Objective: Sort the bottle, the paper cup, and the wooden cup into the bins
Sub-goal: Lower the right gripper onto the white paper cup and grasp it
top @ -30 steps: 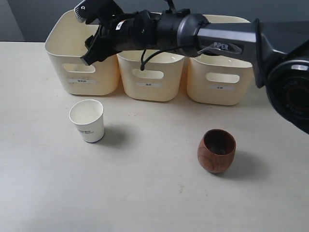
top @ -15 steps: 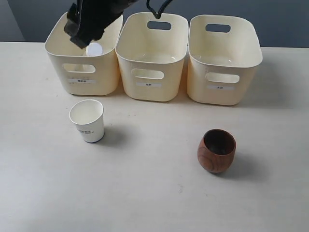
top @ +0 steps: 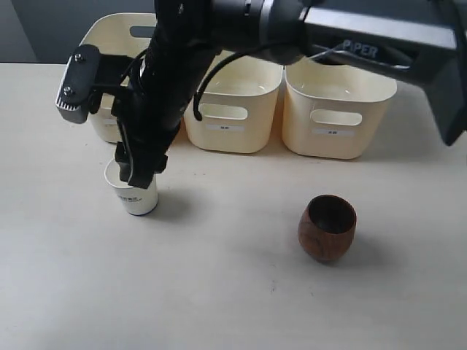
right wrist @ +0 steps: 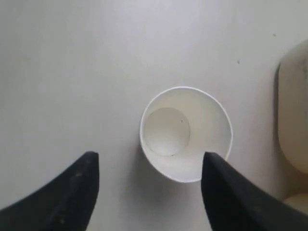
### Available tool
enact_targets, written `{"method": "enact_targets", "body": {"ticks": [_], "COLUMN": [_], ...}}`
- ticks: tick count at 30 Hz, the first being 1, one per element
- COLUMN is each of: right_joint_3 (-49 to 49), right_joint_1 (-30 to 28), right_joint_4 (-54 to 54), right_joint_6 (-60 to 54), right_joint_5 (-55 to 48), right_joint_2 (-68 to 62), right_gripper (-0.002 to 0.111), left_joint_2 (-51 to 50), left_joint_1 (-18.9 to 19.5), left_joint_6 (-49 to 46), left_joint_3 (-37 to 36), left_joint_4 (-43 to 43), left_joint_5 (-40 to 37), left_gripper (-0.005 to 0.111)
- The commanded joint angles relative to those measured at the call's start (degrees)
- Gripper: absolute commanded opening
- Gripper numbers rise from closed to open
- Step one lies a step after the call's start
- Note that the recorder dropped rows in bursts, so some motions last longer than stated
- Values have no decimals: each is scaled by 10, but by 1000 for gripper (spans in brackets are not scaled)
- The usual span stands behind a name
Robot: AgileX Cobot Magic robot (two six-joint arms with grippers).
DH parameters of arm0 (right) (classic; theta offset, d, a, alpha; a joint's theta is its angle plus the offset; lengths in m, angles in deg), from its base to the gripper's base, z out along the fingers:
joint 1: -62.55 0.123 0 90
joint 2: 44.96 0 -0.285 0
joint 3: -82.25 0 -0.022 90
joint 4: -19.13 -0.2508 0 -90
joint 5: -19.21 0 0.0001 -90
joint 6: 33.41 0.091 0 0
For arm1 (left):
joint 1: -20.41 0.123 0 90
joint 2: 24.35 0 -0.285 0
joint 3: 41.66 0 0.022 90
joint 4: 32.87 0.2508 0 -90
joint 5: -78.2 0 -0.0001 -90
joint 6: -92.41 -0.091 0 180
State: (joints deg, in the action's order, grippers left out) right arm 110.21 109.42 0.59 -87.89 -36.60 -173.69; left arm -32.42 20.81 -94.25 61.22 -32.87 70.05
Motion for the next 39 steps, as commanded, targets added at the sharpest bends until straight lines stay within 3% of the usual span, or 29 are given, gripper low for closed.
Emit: {"method": "enact_targets", "body": {"ticks": [1,24,28,32,39], "right_joint_3": [3,3,3,3,3], "right_joint_1": [1,1,1,1,1], "right_joint_4": [2,1,1,3,1], "right_joint_6": [-14,-29,-29,-46,-53], "right_joint_5": [37,67,67,68,68], "right_joint_2": [-31,-94,-101,-106,-106], "right_gripper": [59,58,43,3,0], "left_joint_2": [3,3,3,3,3], "left_joint_1": [0,0,0,0,0], "left_joint_6": [1,1,1,1,1], "left_joint_3": [-1,-1,-1,-1,-1], "left_joint_4": [0,0,0,0,0], "left_joint_5": [4,4,4,4,4], "left_gripper": [0,0,0,0,0]}}
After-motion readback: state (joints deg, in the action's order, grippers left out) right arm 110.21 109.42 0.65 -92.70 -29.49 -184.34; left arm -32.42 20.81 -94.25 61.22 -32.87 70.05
